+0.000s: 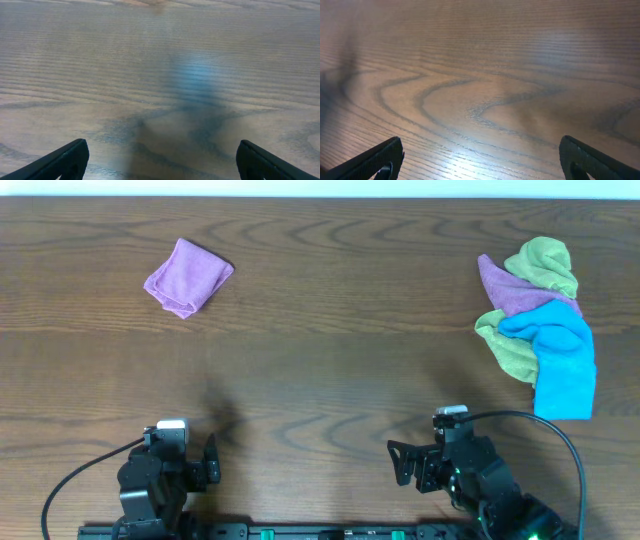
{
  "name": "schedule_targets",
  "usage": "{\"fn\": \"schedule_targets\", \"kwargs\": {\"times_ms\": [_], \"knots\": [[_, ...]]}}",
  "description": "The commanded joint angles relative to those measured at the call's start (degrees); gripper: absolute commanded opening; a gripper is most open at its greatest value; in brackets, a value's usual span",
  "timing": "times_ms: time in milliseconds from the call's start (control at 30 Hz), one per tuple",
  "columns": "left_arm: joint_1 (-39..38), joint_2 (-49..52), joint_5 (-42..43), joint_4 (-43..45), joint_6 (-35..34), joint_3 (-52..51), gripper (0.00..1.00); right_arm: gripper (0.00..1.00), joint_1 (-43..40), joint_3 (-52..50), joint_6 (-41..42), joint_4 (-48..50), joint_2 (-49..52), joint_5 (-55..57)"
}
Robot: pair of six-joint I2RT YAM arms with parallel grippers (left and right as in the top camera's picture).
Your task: Fold the cloth
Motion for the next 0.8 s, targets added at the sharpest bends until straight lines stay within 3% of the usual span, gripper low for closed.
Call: {"fn": "schedule_targets", "kwargs": {"times_ms": [0,233,433,767], "knots": [[-0.24,-0.52,-1.31,-2.25,1.25,-2.49,0.95,0.99,-0.26,0.00,0.61,0.02,-0.39,0.15],[-0.24,-0.52,-1.31,-2.25,1.25,-2.49,0.95,0.99,-1.36,0.00,0.61,-0.72,-0.48,0.20],[-0.24,-0.52,-1.31,-2.25,1.25,-2.49,0.95,0.99,-10.88,-0.09,-0.20,-0.76,-1.42,2.89],[-0.24,-0.52,-1.31,-2.25,1.25,-2.49,0.95,0.99,-27.71,-4.72,-21.53,-0.74,-12.17,1.53]]}}
